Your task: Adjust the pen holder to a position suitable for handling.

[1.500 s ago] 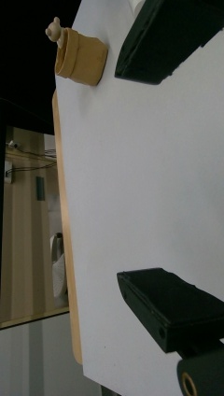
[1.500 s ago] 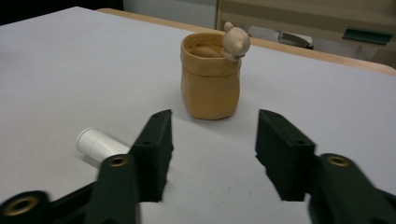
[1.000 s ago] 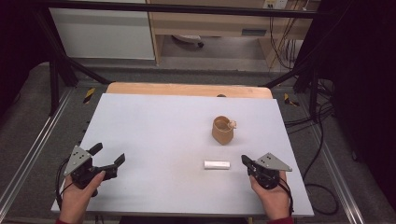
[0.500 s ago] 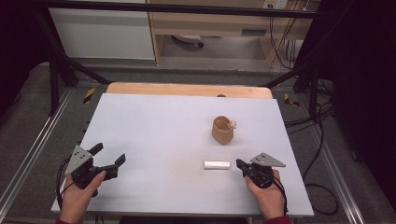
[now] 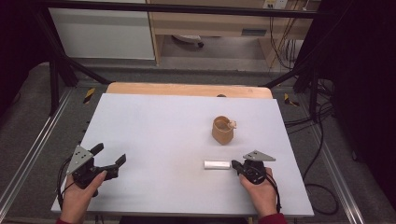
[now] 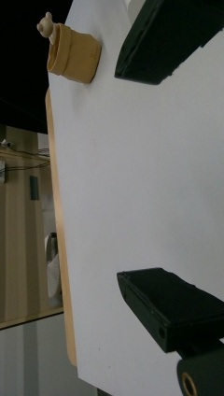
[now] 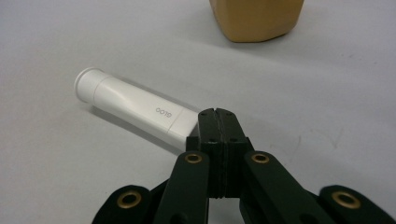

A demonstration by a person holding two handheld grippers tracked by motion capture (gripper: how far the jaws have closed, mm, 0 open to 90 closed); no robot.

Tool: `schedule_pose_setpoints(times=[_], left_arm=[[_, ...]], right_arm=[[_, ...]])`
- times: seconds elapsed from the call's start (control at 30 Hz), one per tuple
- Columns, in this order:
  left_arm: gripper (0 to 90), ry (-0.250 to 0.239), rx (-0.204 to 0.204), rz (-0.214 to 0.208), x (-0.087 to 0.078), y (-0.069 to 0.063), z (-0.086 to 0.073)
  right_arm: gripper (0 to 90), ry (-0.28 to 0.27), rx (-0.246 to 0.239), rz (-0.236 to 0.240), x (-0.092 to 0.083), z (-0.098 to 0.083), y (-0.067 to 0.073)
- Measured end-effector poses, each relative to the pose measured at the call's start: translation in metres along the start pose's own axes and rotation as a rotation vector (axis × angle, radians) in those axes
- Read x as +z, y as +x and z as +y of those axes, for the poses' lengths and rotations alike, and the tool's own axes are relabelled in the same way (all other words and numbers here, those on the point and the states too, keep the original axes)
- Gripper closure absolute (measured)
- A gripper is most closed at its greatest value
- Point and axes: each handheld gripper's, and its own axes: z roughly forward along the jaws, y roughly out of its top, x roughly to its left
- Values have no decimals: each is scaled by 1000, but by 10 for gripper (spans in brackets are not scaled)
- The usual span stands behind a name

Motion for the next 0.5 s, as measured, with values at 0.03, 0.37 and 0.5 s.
schedule_pose_setpoints(times=[0.03, 0.37, 0.5], left_arm=[[41, 2, 2, 0, 0, 0, 0], [41, 10, 1, -1, 1, 0, -1], [41, 12, 3, -3, 1, 0, -1]], right_arm=[[900, 4, 3, 3, 2, 0, 0], [900, 25, 0, 25, 13, 7, 7], [900, 38, -25, 51, 25, 13, 20]])
